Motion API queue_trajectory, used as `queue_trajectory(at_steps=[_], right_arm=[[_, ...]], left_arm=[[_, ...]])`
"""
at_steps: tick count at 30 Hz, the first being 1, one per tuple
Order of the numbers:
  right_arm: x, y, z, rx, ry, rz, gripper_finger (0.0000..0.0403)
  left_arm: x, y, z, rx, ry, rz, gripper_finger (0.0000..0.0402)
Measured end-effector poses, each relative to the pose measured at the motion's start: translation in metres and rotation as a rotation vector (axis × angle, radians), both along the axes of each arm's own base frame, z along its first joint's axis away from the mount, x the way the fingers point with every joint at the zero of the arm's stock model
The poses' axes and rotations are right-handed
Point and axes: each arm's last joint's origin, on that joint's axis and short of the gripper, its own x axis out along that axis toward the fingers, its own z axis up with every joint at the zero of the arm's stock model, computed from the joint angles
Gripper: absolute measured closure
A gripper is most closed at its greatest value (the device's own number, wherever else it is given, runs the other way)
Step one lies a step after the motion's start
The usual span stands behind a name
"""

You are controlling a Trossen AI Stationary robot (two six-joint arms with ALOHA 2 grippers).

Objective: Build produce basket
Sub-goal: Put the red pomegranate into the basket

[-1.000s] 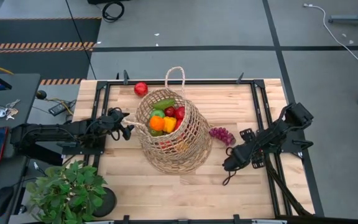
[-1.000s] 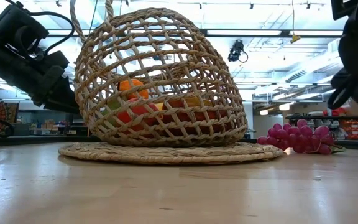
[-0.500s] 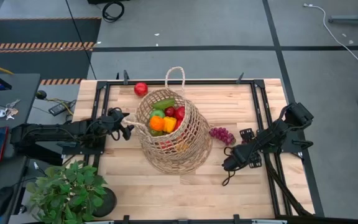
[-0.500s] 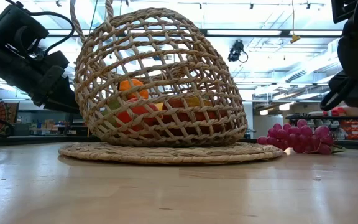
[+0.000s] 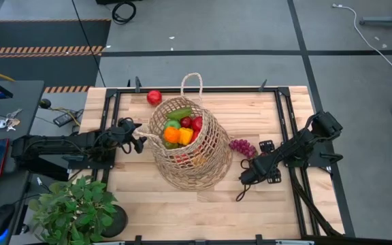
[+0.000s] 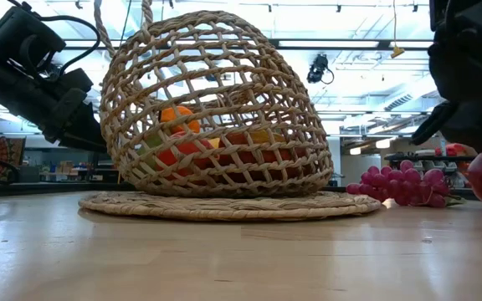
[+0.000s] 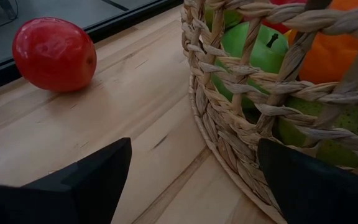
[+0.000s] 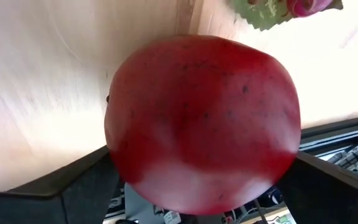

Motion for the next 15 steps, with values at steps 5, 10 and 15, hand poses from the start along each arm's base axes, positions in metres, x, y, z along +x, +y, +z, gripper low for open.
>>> queue_trajectory(at_steps=[5, 10, 15], right_arm=[[0.001, -0.002, 0.000, 0.012, 0.010, 0.037, 0.0025], [0.006, -0.003, 0.004, 0.015, 0.002, 0.040, 0.0036], [0.010, 0.002, 0.015, -0.003, -0.004, 0.009, 0.0036]], left_arm=[[0.000, 0.000, 0.000, 0.000, 0.000, 0.000, 0.0044], [0.000, 0.000, 0.000, 0.000, 0.000, 0.000, 0.0044], [0.000, 0.000, 0.000, 0.000, 0.000, 0.000, 0.0044]])
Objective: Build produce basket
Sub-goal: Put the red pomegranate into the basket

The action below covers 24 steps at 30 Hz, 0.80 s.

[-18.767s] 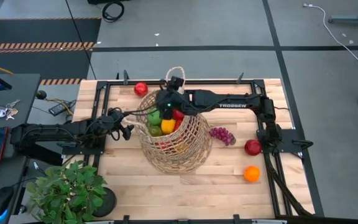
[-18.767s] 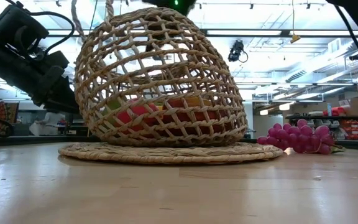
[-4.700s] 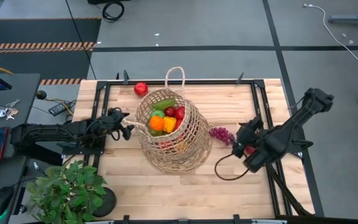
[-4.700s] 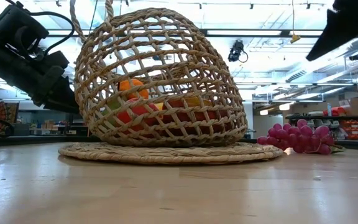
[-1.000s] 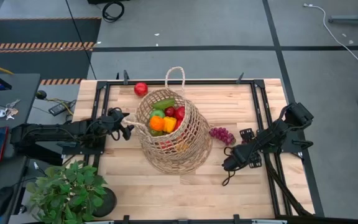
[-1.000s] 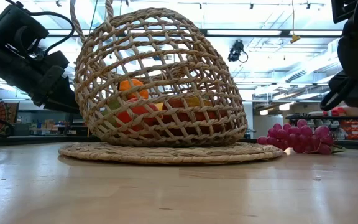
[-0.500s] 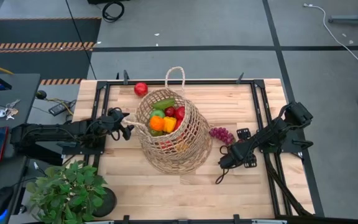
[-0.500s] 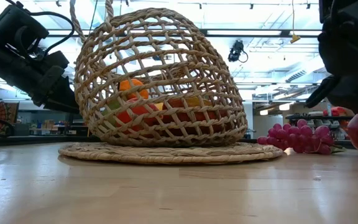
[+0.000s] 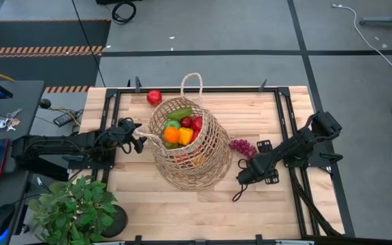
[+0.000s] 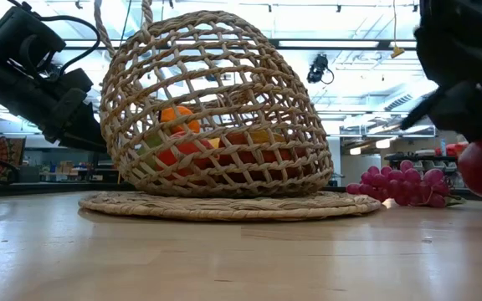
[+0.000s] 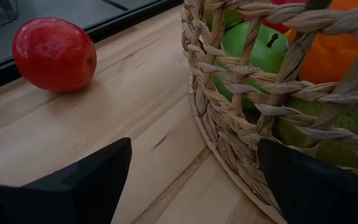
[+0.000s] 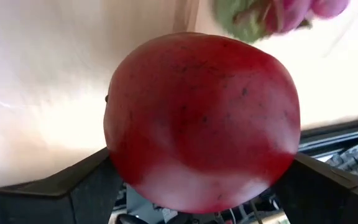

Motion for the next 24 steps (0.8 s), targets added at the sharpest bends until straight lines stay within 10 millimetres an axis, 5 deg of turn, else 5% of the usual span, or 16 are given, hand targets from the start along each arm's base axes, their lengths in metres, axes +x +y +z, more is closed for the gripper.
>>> queue_trajectory(at_steps=[8, 24], right_arm=[[0.020, 0.008, 0.036, -0.026, -0.069, 0.020, 0.0038], [0.091, 0.041, 0.130, 0.205, -0.711, 0.093, 0.0036]], left_arm=[[0.000, 0.000, 0.000, 0.000, -0.001, 0.000, 0.0044], [0.000, 0.000, 0.000, 0.000, 0.000, 0.000, 0.0044]])
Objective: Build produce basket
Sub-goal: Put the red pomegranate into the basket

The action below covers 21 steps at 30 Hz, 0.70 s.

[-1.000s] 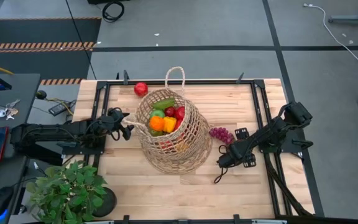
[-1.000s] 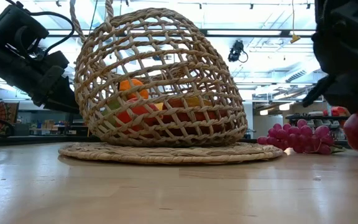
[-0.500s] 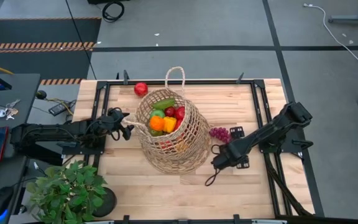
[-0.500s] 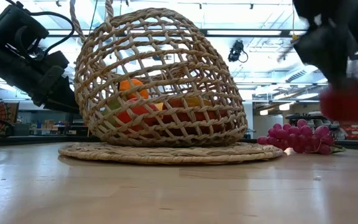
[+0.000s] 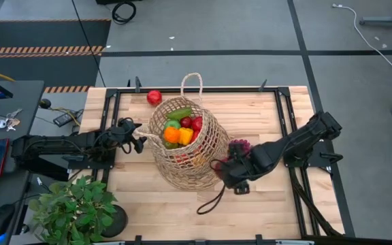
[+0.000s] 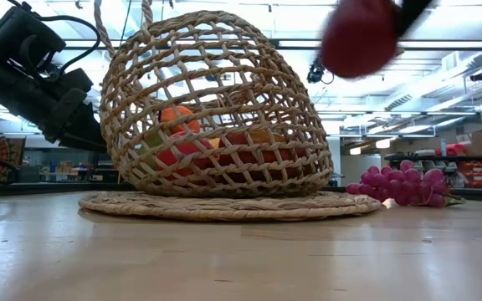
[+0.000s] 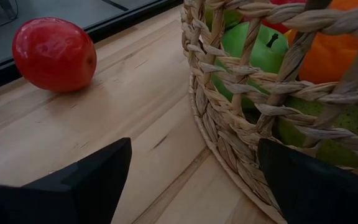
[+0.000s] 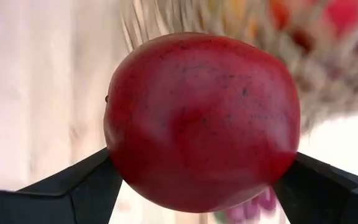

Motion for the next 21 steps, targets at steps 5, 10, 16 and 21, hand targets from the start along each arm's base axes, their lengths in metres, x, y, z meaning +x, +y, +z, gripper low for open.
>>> queue_trajectory(at_steps=[5, 10, 16, 21], right_arm=[[0.017, 0.007, 0.034, 0.064, -0.200, 0.092, 0.0036], [0.031, 0.009, 0.068, -0.009, -0.459, 0.120, 0.0036], [0.035, 0.004, 0.103, -0.077, -0.701, 0.121, 0.0035], [0.033, -0.011, 0.130, -0.129, -0.882, 0.007, 0.0035]], left_arm=[[0.000, 0.000, 0.000, 0.000, 0.000, 0.000, 0.0044], [0.000, 0.000, 0.000, 0.000, 0.000, 0.000, 0.0044], [0.000, 0.000, 0.000, 0.000, 0.000, 0.000, 0.0044], [0.000, 0.000, 0.000, 0.000, 0.000, 0.000, 0.0044]])
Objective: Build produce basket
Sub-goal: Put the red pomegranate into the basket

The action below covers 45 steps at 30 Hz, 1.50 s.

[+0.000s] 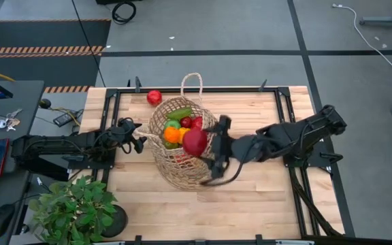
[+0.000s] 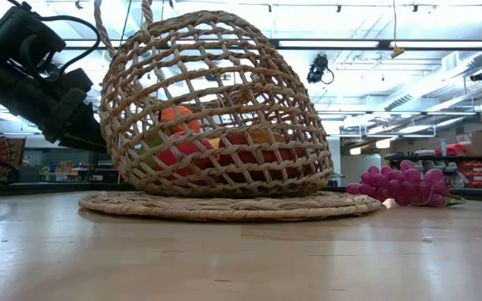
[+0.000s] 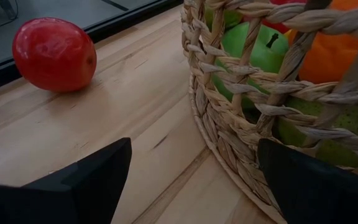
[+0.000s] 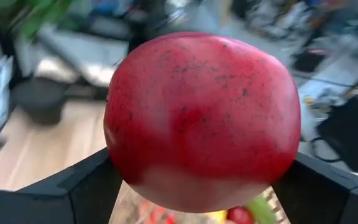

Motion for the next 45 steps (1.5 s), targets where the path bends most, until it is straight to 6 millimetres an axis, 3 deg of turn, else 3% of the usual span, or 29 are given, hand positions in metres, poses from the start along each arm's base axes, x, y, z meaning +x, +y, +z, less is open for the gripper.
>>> queue_trajectory(at_steps=[5, 9, 15, 22, 29, 38, 41, 45], right_arm=[[0.002, -0.007, 0.013, -0.002, -0.130, -0.131, 0.0034], [0.003, -0.010, 0.016, -0.069, -0.133, -0.141, 0.0034], [0.001, -0.018, 0.006, -0.397, 0.073, -0.107, 0.0034], [0.000, -0.029, -0.002, -0.849, 0.352, 0.061, 0.0030], [0.003, -0.039, -0.002, -1.066, 0.469, 0.138, 0.0023], [0.006, -0.049, -0.002, -1.062, 0.488, 0.113, 0.0023], [0.006, -0.053, -0.002, -0.910, 0.418, 0.036, 0.0022], [0.009, -0.062, -0.002, -0.547, 0.252, -0.125, 0.0022]], left_arm=[[0.000, 0.000, 0.000, 0.000, 0.000, 0.000, 0.0044], [0.000, 0.000, 0.000, 0.000, 0.000, 0.000, 0.0044], [0.000, 0.000, 0.000, 0.000, 0.000, 0.000, 0.0044], [0.000, 0.000, 0.000, 0.000, 0.000, 0.000, 0.0044], [0.000, 0.000, 0.000, 0.000, 0.000, -0.001, 0.0044], [0.000, 0.000, 0.000, 0.000, 0.000, 0.000, 0.0044], [0.000, 0.000, 0.000, 0.000, 0.000, 0.000, 0.0044], [0.000, 0.000, 0.000, 0.000, 0.000, 0.000, 0.0044]])
